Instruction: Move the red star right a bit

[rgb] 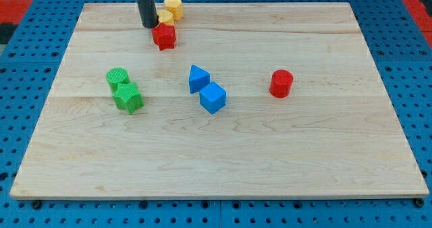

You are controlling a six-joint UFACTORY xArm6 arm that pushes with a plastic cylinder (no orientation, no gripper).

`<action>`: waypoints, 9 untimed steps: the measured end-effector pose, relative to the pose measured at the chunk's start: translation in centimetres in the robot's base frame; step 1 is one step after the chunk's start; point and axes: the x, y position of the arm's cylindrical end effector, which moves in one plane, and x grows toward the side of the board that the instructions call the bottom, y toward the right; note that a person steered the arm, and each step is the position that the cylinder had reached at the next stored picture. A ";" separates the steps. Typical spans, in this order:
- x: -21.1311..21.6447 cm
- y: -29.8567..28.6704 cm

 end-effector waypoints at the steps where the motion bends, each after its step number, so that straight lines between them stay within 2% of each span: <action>1: 0.0 0.2; 3: -0.1 1.2; 5: 0.1 -3.4; 6: 2.8 -3.3; 7: 5.3 -2.4; 9: 5.7 2.9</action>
